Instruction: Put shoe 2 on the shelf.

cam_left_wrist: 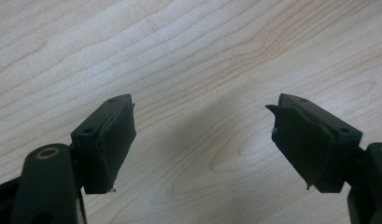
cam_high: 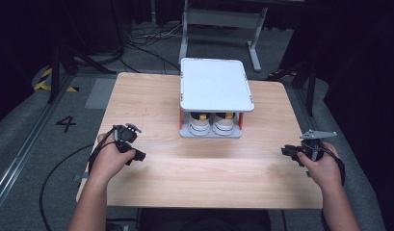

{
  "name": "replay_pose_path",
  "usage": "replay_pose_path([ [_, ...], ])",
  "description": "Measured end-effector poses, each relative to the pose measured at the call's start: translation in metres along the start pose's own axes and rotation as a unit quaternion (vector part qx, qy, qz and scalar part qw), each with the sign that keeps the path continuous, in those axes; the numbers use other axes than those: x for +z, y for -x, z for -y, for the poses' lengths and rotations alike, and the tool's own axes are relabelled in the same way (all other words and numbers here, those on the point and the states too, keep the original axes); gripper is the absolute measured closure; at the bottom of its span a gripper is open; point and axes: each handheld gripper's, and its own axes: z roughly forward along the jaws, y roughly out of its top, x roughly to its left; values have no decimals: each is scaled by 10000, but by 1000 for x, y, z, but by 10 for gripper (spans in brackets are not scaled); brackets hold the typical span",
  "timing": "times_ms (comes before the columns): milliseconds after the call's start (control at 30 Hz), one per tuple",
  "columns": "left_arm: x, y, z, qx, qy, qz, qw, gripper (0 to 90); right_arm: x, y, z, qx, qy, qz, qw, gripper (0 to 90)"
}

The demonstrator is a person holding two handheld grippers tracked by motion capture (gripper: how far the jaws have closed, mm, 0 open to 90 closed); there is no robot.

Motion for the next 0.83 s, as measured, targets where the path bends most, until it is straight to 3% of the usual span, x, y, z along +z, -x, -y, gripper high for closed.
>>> replay_pose_path([
  [200, 6, -2, 1, -12, -104, -6, 9999, 217, 22, 8, 15, 110, 63, 22, 9999, 703],
  [267, 7, -2, 1, -15, -93, -4, 10000, 215, 28, 10, 20, 42, 61, 101, 9999, 687],
  [333, 8, -3, 1, 17, -47, 3, 10000, 209, 31, 11, 25, 37, 215, 135, 9997, 665],
  [467, 12, -3, 1, -116, 9, 10, 9999, 203, 36, 10, 30, -54, 452, 200, 9988, 617],
  [600, 12, -2, 1, -114, 18, 28, 9999, 203, 40, 8, 31, -43, 709, 327, 9969, 515],
  [733, 11, -2, 1, -74, 45, 17, 10000, 201, 43, 7, 31, -139, 727, 392, 9965, 425],
  [833, 11, -2, 1, -92, 65, 23, 9999, 200, 45, 8, 31, -45, 717, 368, 9967, 362],
])
